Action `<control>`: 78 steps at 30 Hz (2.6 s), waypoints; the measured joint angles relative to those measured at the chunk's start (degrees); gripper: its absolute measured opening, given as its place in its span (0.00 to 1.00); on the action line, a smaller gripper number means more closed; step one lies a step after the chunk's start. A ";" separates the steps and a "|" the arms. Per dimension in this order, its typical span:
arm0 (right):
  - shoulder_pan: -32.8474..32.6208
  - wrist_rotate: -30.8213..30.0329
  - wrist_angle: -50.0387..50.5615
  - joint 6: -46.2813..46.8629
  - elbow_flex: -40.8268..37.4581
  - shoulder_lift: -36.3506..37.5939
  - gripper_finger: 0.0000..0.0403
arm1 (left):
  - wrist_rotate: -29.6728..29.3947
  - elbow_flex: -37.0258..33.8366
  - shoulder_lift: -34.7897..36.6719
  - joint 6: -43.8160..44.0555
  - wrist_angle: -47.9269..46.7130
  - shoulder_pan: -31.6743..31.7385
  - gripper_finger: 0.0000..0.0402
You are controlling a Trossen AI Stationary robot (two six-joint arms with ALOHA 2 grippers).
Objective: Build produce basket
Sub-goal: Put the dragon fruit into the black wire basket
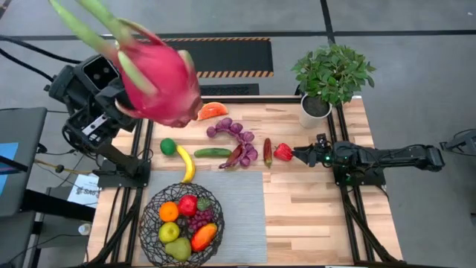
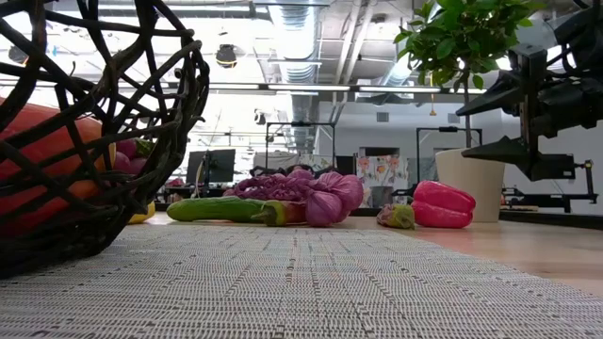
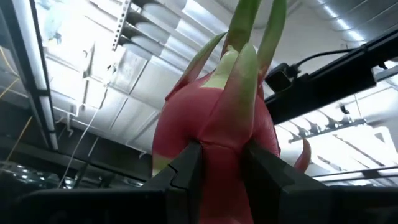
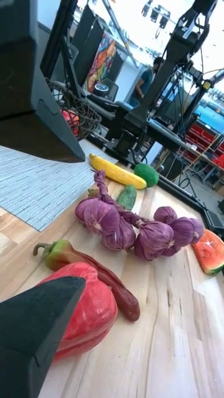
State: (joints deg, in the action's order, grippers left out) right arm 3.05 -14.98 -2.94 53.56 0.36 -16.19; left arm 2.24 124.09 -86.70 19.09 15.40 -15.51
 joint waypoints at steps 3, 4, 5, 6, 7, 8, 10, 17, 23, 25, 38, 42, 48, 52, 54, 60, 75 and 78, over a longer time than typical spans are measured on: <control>0.00 0.02 0.00 0.00 0.00 0.00 0.83 | 0.03 0.00 -0.02 -1.49 0.07 -1.23 0.18; 0.00 0.02 0.00 0.00 0.00 0.00 0.83 | 0.04 0.00 -0.02 -2.43 0.11 -1.72 0.18; 0.00 0.02 0.00 0.00 0.00 0.00 0.83 | 0.06 0.00 -0.02 -3.50 0.10 -2.22 0.18; 0.00 0.02 0.00 0.00 0.00 0.00 0.83 | 0.06 0.00 -0.02 -4.61 0.08 -2.76 0.18; 0.00 0.04 0.00 0.00 0.00 0.00 0.83 | 0.06 0.00 -0.02 -5.74 0.06 -3.29 0.18; 0.00 0.04 0.00 0.00 0.00 0.00 0.83 | 0.06 0.00 -0.02 -6.88 0.04 -3.84 0.18; 0.00 0.04 0.00 0.19 0.00 0.00 0.83 | 0.04 0.00 -0.02 -9.41 0.09 -4.85 0.18; 0.00 0.06 0.00 1.68 0.00 0.00 0.83 | -2.04 0.00 -0.02 -20.33 1.45 -8.22 0.18; 0.00 0.04 0.00 2.10 0.00 0.00 0.83 | -10.28 -0.01 -0.07 -35.02 5.59 -9.82 0.18; 0.00 0.04 0.00 2.08 0.00 0.00 0.83 | -12.73 -0.02 -0.07 -39.12 8.62 -9.88 0.18; 0.00 0.02 0.00 2.08 0.00 0.00 0.83 | -12.55 0.00 0.08 -66.98 20.86 -9.88 0.18; 0.00 0.00 0.00 2.08 0.00 0.00 0.83 | -9.35 0.00 0.02 -73.59 22.88 -9.88 0.18; 0.00 0.00 0.00 2.05 0.00 0.00 0.83 | -8.94 0.00 0.04 -81.97 25.03 -9.85 0.18; 0.00 0.00 0.00 2.05 0.00 0.00 0.83 | -7.36 0.00 0.02 -80.92 25.76 -9.83 0.18; 0.00 -0.02 0.00 2.05 0.00 0.00 0.83 | -6.01 0.00 0.04 -80.72 25.77 -9.83 0.18; 0.00 -0.02 0.00 2.03 0.00 0.00 0.83 | -5.53 0.00 0.02 -82.47 25.75 -9.83 0.18; 0.00 -0.07 0.00 1.88 0.00 0.00 0.83 | -8.82 0.02 -1.16 -89.28 26.47 -6.33 0.18; 0.00 -0.07 0.00 1.88 0.00 0.01 0.83 | -9.62 0.02 -1.07 -89.07 26.78 -4.56 0.18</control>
State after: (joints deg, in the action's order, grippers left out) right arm 3.05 -15.05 -2.94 55.44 0.36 -16.18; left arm -7.38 124.11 -87.77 -69.97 42.17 -20.07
